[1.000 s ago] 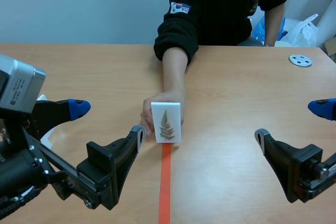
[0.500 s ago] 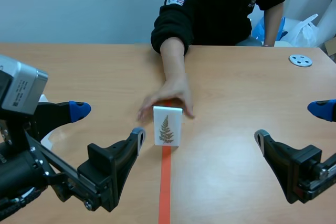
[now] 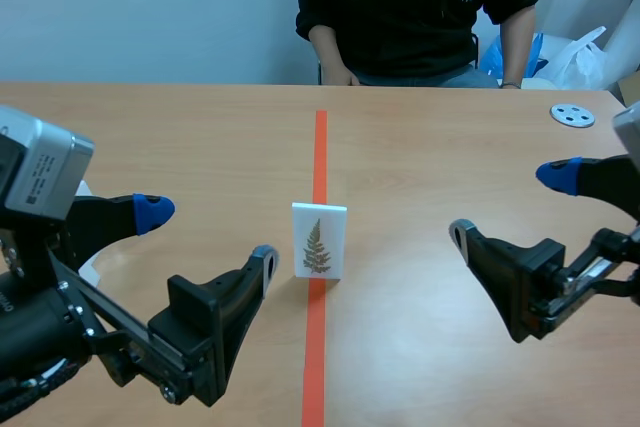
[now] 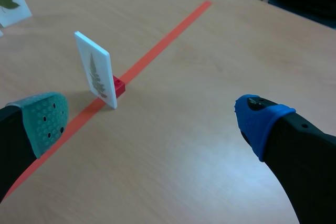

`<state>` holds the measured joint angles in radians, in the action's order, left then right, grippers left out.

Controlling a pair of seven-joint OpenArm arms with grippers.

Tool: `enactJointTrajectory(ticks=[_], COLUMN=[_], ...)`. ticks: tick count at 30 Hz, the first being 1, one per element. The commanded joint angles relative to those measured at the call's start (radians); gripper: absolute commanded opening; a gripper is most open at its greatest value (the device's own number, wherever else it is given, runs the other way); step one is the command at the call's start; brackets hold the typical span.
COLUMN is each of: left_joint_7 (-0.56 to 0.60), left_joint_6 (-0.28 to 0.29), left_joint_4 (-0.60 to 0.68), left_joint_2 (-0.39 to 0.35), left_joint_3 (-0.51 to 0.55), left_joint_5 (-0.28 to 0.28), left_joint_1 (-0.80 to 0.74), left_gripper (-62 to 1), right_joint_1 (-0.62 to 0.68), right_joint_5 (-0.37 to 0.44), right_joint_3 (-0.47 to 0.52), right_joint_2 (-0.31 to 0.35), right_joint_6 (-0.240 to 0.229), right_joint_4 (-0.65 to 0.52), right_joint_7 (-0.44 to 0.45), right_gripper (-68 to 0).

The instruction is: Sort the leaf by its shape. The table is split by an orange tape line. A compound leaf with several leaflets goes to the left side, a simple leaf with one blade goes to the right side. Return to the home posture when a red brick is placed on the table.

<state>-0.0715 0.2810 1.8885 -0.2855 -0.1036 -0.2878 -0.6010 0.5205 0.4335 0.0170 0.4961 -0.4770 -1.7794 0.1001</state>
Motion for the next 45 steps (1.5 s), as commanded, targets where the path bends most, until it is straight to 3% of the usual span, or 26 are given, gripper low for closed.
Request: enactJointTrajectory(ticks=[1, 7, 16, 25, 29, 36, 41, 45], left_joint_7=[0.014, 0.014, 0.02, 0.022, 0.022, 0.023, 0.023, 0.022], left_joint_6=[-0.001, -0.002, -0.002, -0.002, -0.003, -0.003, -0.007, -0.006], left_joint_4=[0.004, 0.004, 0.004, 0.004, 0.004, 0.004, 0.004, 0.004], left_joint_2=[0.002, 0.002, 0.002, 0.002, 0.002, 0.002, 0.002, 0.002], left_joint_3=[0.001, 0.001, 0.001, 0.005, 0.005, 0.005, 0.007, 0.028], left_joint_5=[-0.006, -0.006, -0.006, -0.002, 0.002, 0.002, 0.002, 0.002], left_joint_1=[0.0, 0.0, 0.0, 0.0, 0.0, 0.0, 0.0, 0.0], left_gripper=[1.4, 1.4, 1.4, 1.4, 1.4, 1.4, 1.4, 1.4], right_joint_1=[-0.054, -0.227, -0.447, -0.613, -0.653, -0.67, -0.67, -0.67], right_joint_5=[0.008, -0.017, -0.084, -0.193, -0.254, -0.3, -0.3, -0.3], right_joint_3=[-0.028, -0.169, -0.357, -0.506, -0.559, -0.617, -0.622, -0.622], right_joint_2=[0.011, 0.004, -0.079, -0.204, -0.25, -0.278, -0.277, -0.277], right_joint_6=[-0.01, -0.018, -0.017, 0.023, 0.063, 0.113, 0.118, 0.119], right_joint_4=[0.031, 0.182, 0.41, 0.622, 0.686, 0.728, 0.728, 0.728], right_joint_7=[0.012, 0.048, 0.064, 0.117, 0.129, 0.147, 0.155, 0.154], right_gripper=[0.4, 0.4, 0.4, 0.4, 0.4, 0.4, -18.8, -28.5])
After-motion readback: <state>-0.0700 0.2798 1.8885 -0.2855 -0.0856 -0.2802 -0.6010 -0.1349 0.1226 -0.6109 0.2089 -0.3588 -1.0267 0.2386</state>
